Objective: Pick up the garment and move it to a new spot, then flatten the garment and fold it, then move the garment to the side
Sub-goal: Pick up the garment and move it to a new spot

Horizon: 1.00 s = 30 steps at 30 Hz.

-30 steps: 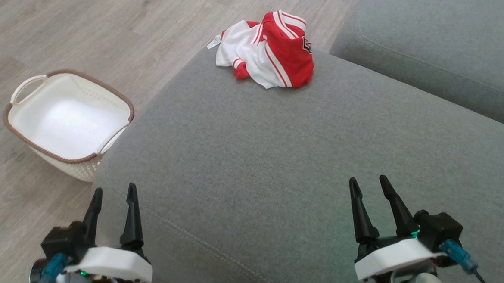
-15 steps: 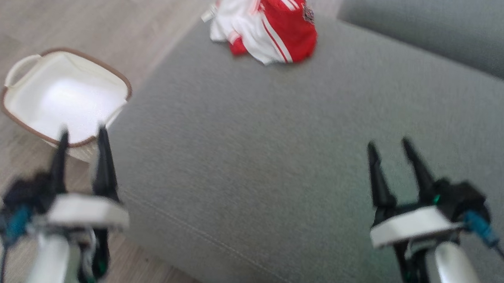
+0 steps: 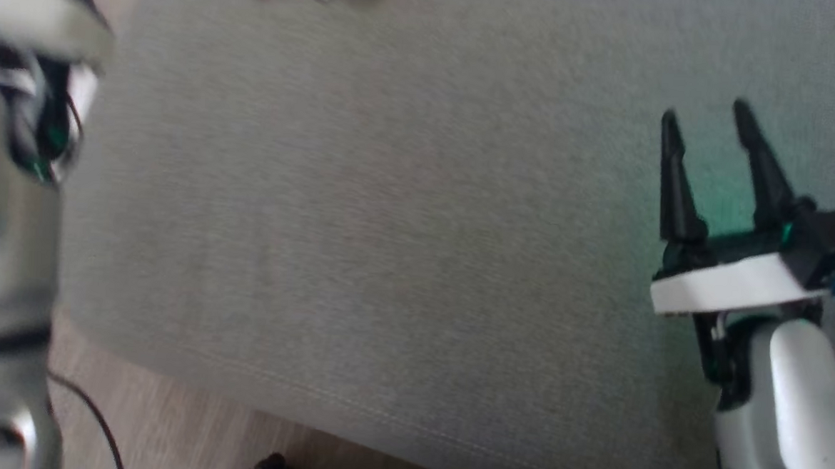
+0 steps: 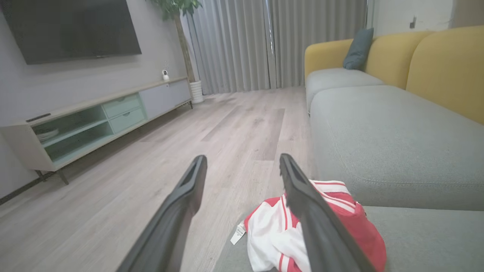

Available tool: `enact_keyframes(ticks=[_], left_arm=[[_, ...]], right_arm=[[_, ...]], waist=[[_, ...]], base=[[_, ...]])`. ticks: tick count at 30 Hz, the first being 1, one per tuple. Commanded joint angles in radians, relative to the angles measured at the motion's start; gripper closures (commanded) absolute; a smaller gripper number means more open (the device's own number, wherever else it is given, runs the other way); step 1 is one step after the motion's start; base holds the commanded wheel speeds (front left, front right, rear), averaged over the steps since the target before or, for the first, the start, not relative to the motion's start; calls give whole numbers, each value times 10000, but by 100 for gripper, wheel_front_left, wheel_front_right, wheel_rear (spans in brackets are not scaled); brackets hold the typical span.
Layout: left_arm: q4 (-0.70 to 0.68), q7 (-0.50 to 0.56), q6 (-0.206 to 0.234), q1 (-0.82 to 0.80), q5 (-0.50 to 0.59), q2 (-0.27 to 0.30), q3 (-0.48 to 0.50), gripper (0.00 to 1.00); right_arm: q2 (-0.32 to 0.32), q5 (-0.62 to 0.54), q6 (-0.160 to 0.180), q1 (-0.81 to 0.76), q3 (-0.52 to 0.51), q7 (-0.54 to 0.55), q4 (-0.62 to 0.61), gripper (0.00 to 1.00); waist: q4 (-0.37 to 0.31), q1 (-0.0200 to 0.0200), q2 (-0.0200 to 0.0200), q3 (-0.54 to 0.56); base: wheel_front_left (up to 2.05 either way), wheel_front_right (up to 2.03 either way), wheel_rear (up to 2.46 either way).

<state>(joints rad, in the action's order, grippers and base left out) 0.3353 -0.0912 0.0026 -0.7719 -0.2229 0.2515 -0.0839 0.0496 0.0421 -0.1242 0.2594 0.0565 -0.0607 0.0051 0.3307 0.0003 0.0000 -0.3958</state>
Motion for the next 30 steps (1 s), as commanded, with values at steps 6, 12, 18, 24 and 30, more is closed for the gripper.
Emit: enact_keyframes(ticks=[6,12,18,24,30], left_arm=[[2011,924,-409,-2754,-414,681,355,0],[3555,1861,-564,-3723,-777,531,307,0],[4832,2823,-727,-4215,-1265,489,414,0],[5500,2809,-882,-4282,-1450,615,411,5],[5941,2094,-1012,-4208,-1394,791,267,100]], right_arm=[[7,-67,-65,666,387,83,-983,0],[7,-74,-65,761,441,72,-1171,0],[7,-47,-65,792,464,15,-1275,0],[7,-17,-65,771,479,-74,-1235,0],[7,26,-65,625,467,-191,-948,0]], waist=[[-1516,-3,0,-1774],[-1930,-3,0,-2216],[-2313,-3,0,-2524],[-2527,-3,0,-2543],[-2541,-3,0,-2003]], base=[[0,0,0],[0,0,0],[0,0,0],[0,0,0],[0,0,0]])
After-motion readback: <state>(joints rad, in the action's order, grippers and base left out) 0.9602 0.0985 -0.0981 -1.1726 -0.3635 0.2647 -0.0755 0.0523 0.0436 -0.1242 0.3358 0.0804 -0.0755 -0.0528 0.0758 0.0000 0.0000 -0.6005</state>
